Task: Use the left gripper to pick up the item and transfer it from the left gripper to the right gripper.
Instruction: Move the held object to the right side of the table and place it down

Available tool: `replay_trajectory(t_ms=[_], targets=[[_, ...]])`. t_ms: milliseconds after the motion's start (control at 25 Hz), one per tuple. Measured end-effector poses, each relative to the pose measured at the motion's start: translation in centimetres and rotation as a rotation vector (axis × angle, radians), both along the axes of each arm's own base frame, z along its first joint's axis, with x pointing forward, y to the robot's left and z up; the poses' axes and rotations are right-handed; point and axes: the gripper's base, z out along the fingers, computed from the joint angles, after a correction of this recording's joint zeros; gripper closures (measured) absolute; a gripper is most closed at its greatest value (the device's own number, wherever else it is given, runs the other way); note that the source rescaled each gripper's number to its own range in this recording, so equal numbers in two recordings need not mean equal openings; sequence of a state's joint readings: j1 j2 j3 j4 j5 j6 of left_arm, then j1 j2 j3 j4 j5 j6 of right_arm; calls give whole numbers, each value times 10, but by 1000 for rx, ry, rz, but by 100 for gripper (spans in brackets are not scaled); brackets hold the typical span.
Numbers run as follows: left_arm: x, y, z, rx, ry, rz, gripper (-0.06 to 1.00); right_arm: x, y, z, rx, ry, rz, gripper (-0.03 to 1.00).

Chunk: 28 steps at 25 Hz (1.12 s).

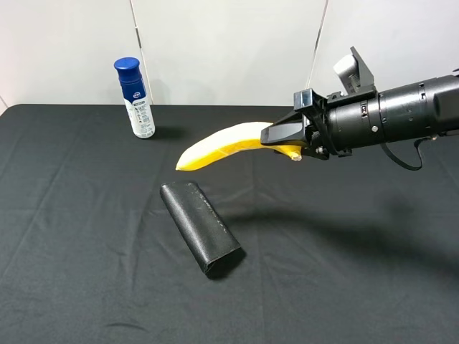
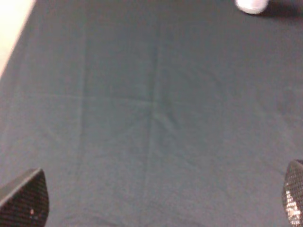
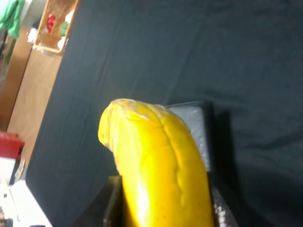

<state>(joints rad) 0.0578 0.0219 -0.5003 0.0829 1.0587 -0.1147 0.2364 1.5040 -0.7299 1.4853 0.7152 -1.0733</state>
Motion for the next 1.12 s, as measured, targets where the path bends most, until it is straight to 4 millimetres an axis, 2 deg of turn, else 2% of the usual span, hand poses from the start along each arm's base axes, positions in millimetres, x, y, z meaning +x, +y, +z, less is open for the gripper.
replay_trajectory(t_ms=[120, 240, 400, 440, 680, 800, 920, 1120], targets=[[0, 0, 0, 0, 0, 41, -4, 2, -3, -2, -5, 41, -62, 93], [-3, -1, 0, 2, -20, 49, -4, 7, -14, -4, -15, 89, -134, 93], [-4, -1, 0, 2, -27, 51, -4, 18, -45, -4, -46, 134, -257, 93], [-4, -1, 0, 2, -27, 52, -4, 18, -45, -4, -46, 134, -257, 93], [-4, -1, 0, 2, -27, 52, -4, 28, -87, 0, -112, 161, -380, 93], [-4, -1, 0, 3, -27, 52, -4, 30, -113, -3, -130, 188, -446, 93], [-4, -1, 0, 3, -27, 52, -4, 35, -126, -9, -121, 245, -415, 93], [-4, -1, 0, 3, -27, 52, -4, 51, -135, -25, -123, 339, -324, 93]])
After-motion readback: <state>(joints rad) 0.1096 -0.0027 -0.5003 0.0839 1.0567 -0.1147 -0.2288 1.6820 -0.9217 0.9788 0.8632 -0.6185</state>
